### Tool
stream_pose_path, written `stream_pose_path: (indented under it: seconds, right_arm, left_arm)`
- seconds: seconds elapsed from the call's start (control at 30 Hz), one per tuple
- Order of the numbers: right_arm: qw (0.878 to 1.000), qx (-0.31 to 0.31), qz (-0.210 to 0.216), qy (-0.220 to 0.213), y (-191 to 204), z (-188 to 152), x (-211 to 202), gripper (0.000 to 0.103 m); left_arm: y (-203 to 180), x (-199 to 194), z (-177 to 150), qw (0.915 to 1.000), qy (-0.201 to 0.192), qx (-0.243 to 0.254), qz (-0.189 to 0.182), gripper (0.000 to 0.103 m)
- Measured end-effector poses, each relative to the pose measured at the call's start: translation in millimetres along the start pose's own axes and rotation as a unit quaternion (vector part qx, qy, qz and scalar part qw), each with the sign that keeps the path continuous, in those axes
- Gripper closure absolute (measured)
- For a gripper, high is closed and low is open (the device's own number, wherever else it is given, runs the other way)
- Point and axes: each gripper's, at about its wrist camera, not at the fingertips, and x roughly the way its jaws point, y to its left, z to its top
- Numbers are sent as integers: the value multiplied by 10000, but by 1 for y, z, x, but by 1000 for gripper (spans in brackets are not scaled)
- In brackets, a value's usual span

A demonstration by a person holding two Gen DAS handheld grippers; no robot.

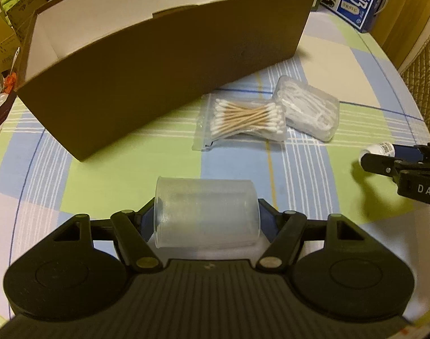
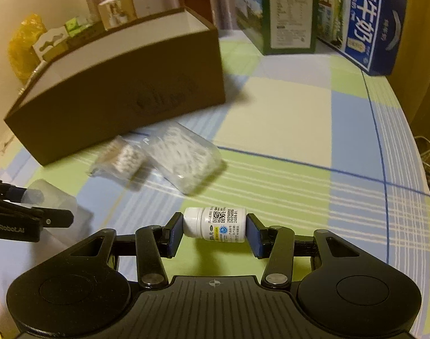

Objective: Organize objects
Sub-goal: 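Grasp clear plastic cup with left tool while right tool holds pill bottle, then carry plastic cup in left tool and pill bottle in right tool into brown box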

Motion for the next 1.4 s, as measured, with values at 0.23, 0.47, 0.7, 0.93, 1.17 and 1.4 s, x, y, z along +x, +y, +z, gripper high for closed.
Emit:
stream_pose_path:
  seconds: [0.23,0.47,0.7,0.93,1.17,1.4]
  right_arm:
    - [9993,-156,262,-199,16,16,-13,59]
    - [9957,-282,732,-495,32,45,-27,58]
    - [9895,-422,1125,-805,53,81,-33,58]
    - [9852,-510,1312,-976,69,109,-31,58]
    - [9834,-554,1305,-1130,76,138,-20,58]
    - [9845,-605,1176,-1154,78,168,7,58]
  left_arm:
    - [1,-25,8,9996,-273,-6,-120,36]
    - [2,-60,25,9971,-726,86,-213,35]
    - [19,-89,50,9934,-1142,14,-128,35]
    - [35,-97,67,9909,-1342,-80,-18,35]
    - [53,-95,87,9890,-1468,-115,143,35]
    - [74,-75,116,9891,-1420,-196,329,35]
